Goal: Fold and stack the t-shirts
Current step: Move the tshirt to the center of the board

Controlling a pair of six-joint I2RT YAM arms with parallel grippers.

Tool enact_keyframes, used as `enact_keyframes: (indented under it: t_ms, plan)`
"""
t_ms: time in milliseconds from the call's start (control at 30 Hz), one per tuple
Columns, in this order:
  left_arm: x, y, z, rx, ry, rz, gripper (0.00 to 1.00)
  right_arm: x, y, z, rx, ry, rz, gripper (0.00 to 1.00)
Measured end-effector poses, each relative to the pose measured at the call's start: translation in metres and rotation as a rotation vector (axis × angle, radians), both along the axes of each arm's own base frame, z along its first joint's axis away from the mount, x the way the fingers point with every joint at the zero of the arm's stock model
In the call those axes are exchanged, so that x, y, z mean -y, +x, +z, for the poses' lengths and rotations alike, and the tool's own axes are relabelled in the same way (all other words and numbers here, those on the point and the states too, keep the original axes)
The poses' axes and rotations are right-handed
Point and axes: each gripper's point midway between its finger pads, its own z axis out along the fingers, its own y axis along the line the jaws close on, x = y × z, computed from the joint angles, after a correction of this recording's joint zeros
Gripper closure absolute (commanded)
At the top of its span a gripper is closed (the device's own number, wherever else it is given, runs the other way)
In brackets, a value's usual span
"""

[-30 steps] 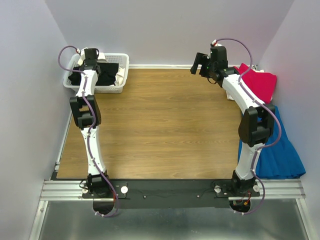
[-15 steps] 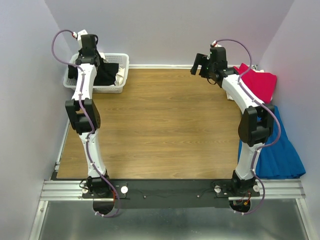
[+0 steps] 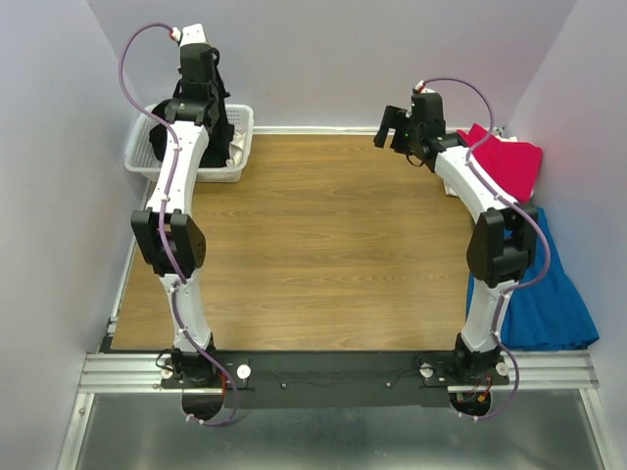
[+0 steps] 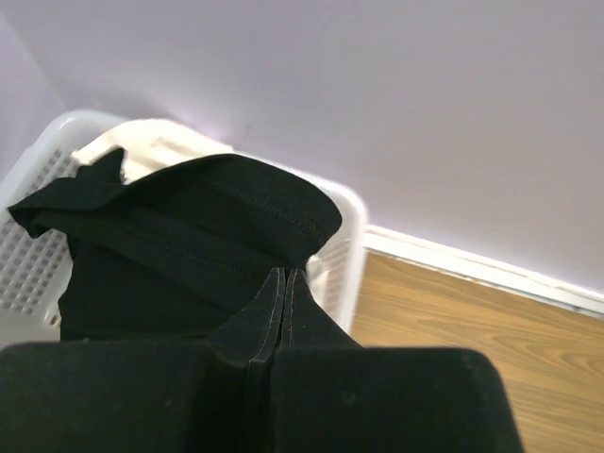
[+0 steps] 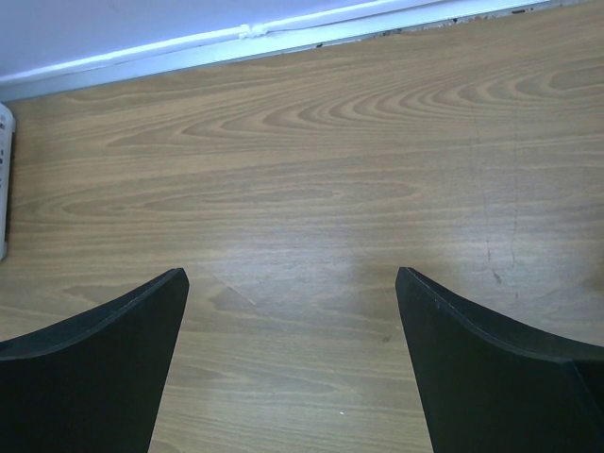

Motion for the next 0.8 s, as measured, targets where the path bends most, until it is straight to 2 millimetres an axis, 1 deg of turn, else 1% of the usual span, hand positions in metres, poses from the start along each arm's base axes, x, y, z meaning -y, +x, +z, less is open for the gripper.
enact_keyframes:
  t_ms: [167,233,300,333,367,400,467,500,533,567,633,700,733,767,800]
  plan:
    - [0.034,-0.017,0.054,0.101,0.002,-0.098,1.00,0.005,-0.004,0.009,0.015,-0.008,-0.015,0.00]
    - [0.045,-0.026,0.074,0.138,-0.003,-0.137,1.00,0.007,-0.007,0.016,0.029,-0.016,-0.020,0.00]
    - [0.058,-0.039,0.098,0.185,-0.005,-0.189,1.00,0.011,-0.009,0.022,0.042,-0.027,-0.029,0.00]
    - [0.063,-0.043,0.105,0.197,-0.004,-0.207,1.00,0.012,-0.010,0.024,0.046,-0.031,-0.033,0.00]
    - [0.070,-0.049,0.115,0.218,-0.006,-0.233,1.00,0.016,-0.011,0.029,0.056,-0.039,-0.048,0.00]
    - [0.083,-0.056,0.129,0.245,-0.003,-0.273,1.00,0.018,-0.012,0.031,0.061,-0.042,-0.054,0.00]
    - [0.103,-0.067,0.148,0.286,0.005,-0.331,1.00,0.022,-0.014,0.038,0.074,-0.050,-0.074,0.00]
    - [0.118,-0.074,0.158,0.310,0.009,-0.369,1.00,0.024,-0.015,0.040,0.080,-0.052,-0.081,0.00]
    - [0.126,-0.078,0.164,0.325,0.012,-0.391,1.00,0.026,-0.016,0.043,0.086,-0.055,-0.090,0.00]
    - [0.143,-0.087,0.174,0.348,0.013,-0.435,1.00,0.027,-0.016,0.045,0.089,-0.057,-0.096,0.00]
    - [0.169,-0.104,0.189,0.386,0.014,-0.502,1.00,0.029,-0.018,0.049,0.096,-0.058,-0.103,0.00]
    - [0.190,-0.123,0.205,0.424,0.012,-0.562,1.00,0.033,-0.021,0.052,0.101,-0.062,-0.117,0.00]
    - [0.197,-0.131,0.212,0.442,0.012,-0.582,1.00,0.034,-0.023,0.053,0.103,-0.063,-0.121,0.00]
    - [0.206,-0.144,0.222,0.467,0.010,-0.610,1.00,0.036,-0.025,0.054,0.104,-0.064,-0.129,0.00]
    - [0.211,-0.151,0.227,0.479,0.011,-0.623,1.00,0.038,-0.026,0.055,0.105,-0.066,-0.141,0.00]
